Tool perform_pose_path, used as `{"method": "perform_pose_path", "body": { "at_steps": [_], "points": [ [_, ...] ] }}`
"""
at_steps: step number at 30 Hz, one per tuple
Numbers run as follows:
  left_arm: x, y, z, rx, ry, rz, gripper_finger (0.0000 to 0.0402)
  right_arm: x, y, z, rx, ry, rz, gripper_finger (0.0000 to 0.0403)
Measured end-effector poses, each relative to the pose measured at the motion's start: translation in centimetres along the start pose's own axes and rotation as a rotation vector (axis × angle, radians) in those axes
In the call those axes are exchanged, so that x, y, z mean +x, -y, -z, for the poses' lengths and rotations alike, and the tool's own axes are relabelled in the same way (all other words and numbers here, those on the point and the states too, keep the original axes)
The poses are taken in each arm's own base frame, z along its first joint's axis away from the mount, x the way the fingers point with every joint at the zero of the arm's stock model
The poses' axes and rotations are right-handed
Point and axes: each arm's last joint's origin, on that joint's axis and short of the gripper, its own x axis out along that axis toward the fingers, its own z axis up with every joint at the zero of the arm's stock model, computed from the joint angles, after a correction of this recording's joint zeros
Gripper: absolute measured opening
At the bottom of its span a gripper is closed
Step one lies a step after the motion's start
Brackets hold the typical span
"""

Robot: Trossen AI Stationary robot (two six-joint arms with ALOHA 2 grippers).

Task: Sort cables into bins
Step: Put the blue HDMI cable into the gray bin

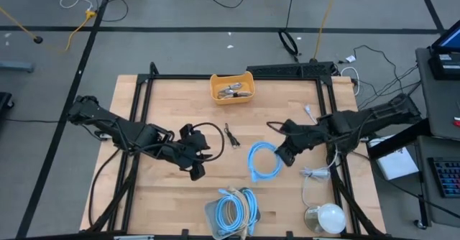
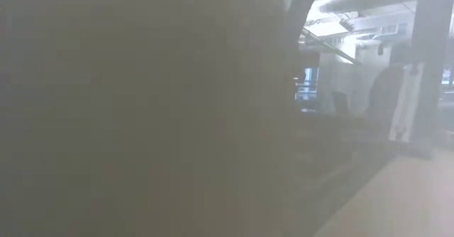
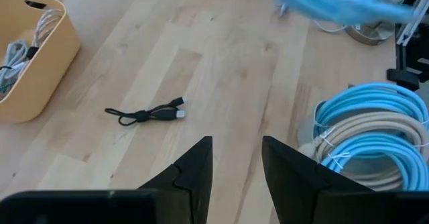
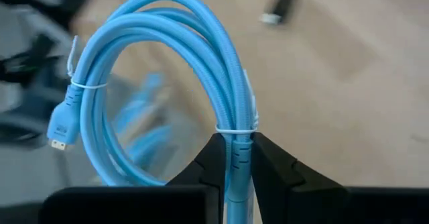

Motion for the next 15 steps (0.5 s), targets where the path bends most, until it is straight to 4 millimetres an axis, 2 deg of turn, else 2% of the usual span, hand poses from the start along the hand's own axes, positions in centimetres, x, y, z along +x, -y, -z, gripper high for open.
{"method": "perform_pose_path", "body": {
  "at_steps": [5, 9, 12, 15],
  "points": [
    [0.0, 0.0, 0.0, 0.002, 0.003, 0.001, 0.0131, -0.4, -6.2, -1.0, -0.064, -0.041, -0.115, 0.0036],
    [0.0, 0.0, 0.0, 0.002, 0.005, -0.006, 0.0131, 1.6, -10.7, -0.9, -0.158, -0.097, -0.106, 0.0036],
    [0.0, 0.0, 0.0, 0.002, -0.003, 0.011, 0.0131, 3.8, -12.5, -0.6, -0.246, -0.149, -0.036, 0.0036],
    [0.0, 0.1, 0.2, 0.0, -0.026, 0.024, 0.0131, 5.6, -12.9, -0.5, -0.31, -0.184, 0.075, 0.0036]
  ]
}}
